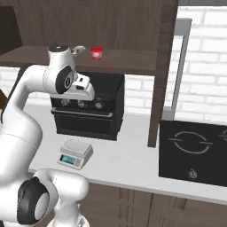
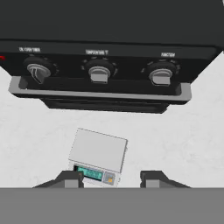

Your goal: Pick the jam and place it on the digital scale for weighing, and close the cabinet.

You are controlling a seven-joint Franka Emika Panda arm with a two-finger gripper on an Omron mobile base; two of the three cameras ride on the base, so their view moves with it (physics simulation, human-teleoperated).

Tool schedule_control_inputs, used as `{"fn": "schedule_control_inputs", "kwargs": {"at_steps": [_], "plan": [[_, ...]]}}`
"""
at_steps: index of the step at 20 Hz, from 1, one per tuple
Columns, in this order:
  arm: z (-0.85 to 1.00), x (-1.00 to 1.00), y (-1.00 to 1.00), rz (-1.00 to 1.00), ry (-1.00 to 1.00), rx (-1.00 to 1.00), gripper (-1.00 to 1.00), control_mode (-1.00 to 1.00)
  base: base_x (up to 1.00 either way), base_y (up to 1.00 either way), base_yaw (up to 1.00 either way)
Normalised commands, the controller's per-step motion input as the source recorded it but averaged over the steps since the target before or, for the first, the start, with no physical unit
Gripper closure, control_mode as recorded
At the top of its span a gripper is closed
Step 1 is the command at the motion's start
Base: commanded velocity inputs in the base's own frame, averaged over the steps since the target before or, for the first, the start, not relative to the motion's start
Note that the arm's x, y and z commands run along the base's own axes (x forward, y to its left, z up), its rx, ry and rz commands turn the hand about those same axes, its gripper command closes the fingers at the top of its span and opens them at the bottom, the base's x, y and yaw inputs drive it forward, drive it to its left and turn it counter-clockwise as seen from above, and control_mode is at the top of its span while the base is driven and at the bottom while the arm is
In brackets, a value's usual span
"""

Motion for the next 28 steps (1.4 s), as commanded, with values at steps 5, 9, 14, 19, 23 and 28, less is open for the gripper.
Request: {"fn": "schedule_control_inputs", "kwargs": {"at_steps": [5,9,14,19,23,28], "plan": [[0.00,-0.21,-0.08,0.00,-0.01,0.00,-1.00,-1.00,0.00,0.00,0.00],[0.06,-0.64,-0.16,0.00,-0.20,0.05,-1.00,-1.00,0.00,0.00,0.00],[0.49,-0.45,-0.01,0.00,-0.25,0.05,-1.00,-1.00,0.00,0.00,0.00],[0.65,-0.11,-0.05,0.00,-0.23,0.04,-1.00,-1.00,0.00,0.00,0.00],[0.75,-0.05,-0.11,0.00,-0.30,0.08,-1.00,-1.00,0.00,0.00,0.00],[0.82,0.00,-0.17,0.00,-0.16,0.04,-1.00,-1.00,0.00,0.00,0.00]]}}
